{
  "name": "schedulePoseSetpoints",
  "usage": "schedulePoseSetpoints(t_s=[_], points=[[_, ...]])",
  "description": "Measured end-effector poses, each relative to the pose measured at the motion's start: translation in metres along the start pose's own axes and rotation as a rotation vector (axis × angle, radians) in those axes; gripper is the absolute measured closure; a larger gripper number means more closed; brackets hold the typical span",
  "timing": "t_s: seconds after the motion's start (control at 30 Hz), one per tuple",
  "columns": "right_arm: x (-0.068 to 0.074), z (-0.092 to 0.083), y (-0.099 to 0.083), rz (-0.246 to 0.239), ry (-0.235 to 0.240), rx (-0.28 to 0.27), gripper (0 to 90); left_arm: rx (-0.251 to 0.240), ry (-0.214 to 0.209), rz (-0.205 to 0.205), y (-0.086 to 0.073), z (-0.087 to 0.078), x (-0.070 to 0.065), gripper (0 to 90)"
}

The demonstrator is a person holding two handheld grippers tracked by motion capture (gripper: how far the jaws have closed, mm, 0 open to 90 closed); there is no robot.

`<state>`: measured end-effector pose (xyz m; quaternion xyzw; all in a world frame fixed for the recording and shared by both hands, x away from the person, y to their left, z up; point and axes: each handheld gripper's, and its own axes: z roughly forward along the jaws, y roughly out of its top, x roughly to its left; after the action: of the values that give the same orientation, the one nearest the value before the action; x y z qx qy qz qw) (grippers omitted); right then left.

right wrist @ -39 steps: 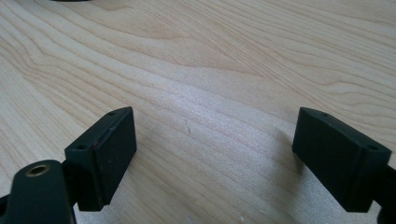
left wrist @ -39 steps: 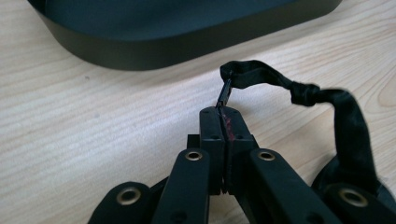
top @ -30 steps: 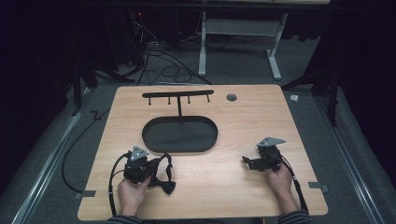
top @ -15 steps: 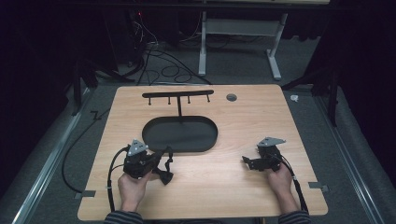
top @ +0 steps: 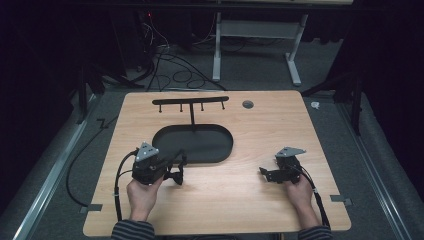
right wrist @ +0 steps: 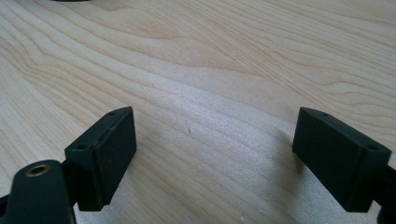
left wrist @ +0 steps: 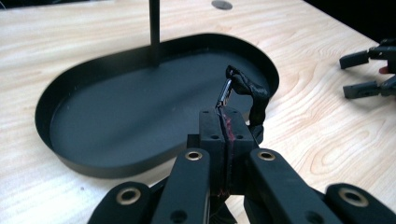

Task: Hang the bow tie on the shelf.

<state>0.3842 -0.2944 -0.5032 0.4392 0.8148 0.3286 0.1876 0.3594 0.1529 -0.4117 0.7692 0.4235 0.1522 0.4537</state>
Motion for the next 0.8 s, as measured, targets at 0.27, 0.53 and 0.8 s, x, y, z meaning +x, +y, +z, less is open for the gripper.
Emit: schedulePoseSetpoints(t_s=[0.27,0.53,0.8], points=[[0.0,0.0,0.0,0.001,0.0,0.001,14.4,-0.015,-0.004,0.015,0.014,0.001,-0.001,89.1],[0.0,0.0,0.0,0.003,0.0,0.001,14.4,-0.026,-0.017,0.036,0.029,0.002,-0.003,89.1],[0.0,0.0,0.0,0.006,0.0,0.002,14.4,-0.024,-0.023,0.05,0.039,0.006,-0.004,89.1]])
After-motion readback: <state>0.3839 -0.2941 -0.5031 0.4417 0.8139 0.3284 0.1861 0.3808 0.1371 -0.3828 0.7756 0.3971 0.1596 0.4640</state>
